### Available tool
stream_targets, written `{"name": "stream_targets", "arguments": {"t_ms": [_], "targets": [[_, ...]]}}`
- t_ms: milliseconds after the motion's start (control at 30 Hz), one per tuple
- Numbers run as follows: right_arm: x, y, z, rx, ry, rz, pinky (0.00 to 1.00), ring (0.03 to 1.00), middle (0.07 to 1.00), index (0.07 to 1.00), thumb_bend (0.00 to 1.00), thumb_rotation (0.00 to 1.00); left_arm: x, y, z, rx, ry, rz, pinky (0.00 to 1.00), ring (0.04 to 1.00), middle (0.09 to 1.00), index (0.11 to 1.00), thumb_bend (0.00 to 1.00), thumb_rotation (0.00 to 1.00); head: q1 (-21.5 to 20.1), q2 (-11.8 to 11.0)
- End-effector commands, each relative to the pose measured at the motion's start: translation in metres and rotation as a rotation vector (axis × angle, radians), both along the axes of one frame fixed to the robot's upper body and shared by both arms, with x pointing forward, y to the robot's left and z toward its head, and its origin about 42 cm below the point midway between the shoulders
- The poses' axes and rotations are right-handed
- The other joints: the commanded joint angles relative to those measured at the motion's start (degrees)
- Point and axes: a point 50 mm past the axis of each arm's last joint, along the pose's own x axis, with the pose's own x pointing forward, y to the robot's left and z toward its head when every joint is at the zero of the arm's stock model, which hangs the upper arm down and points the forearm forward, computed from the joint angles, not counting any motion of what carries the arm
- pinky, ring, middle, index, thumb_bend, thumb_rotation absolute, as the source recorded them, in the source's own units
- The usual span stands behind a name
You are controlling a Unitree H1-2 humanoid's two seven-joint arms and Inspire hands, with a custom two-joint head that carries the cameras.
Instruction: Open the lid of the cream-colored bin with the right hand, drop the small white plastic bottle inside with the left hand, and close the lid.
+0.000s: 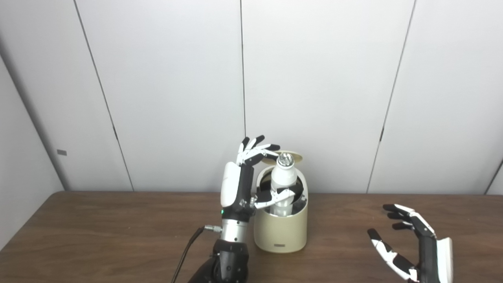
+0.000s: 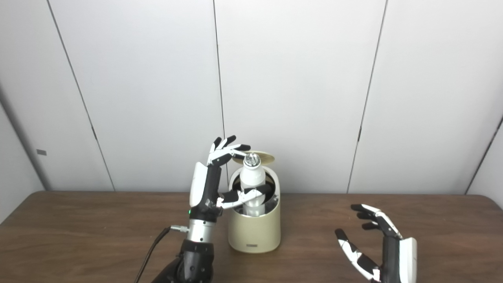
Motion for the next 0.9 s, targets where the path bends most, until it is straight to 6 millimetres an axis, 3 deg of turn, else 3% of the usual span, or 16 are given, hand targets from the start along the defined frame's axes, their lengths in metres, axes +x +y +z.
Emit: {"name": "stream_targets", "arguments": {"t_ms": [0, 67, 200, 267, 467, 867], "targets": [[-0.012, 0.01, -0.032, 0.023, 0.072, 0.011, 0.52, 0.636, 0.671, 0.622, 0.29, 0.09, 0.01, -0.001, 0.027, -0.004, -0.09, -0.012, 1.0, 0.886, 0.688, 0.479, 0.52, 0.05, -0.19, -0.36], [-0.012, 0.011, -0.033, 0.022, 0.073, 0.012, 0.51, 0.633, 0.67, 0.62, 0.29, 0.11, 0.013, 0.001, 0.028, 0.024, -0.1, -0.012, 1.0, 0.898, 0.733, 0.479, 0.52, 0.05, -0.32, -0.53], [-0.013, 0.01, -0.033, 0.012, 0.073, 0.008, 0.51, 0.63, 0.67, 0.617, 0.28, 0.14, 0.018, 0.003, 0.032, 0.053, -0.12, -0.008, 1.0, 0.877, 0.608, 0.479, 0.52, 0.05, -0.33, -0.52], [-0.013, 0.011, -0.033, 0.006, 0.073, 0.002, 0.51, 0.627, 0.669, 0.616, 0.28, 0.14, 0.02, 0.004, 0.035, 0.069, -0.135, -0.008, 1.0, 0.874, 0.63, 0.479, 0.52, 0.05, -0.33, -0.49], [-0.014, 0.01, -0.034, 0.009, 0.069, 0.003, 0.5, 0.624, 0.669, 0.613, 0.28, 0.17, 0.022, 0.006, 0.04, 0.106, -0.182, -0.003, 1.0, 0.825, 0.501, 0.461, 0.52, 0.0, -0.44, -0.75], [-0.016, 0.009, -0.035, 0.0, 0.076, 0.002, 0.5, 0.626, 0.673, 0.624, 0.28, 0.17, 0.024, 0.009, 0.036, 0.157, -0.196, 0.004, 1.0, 0.814, 0.497, 0.462, 0.53, 0.0, -0.45, -0.62]]}}
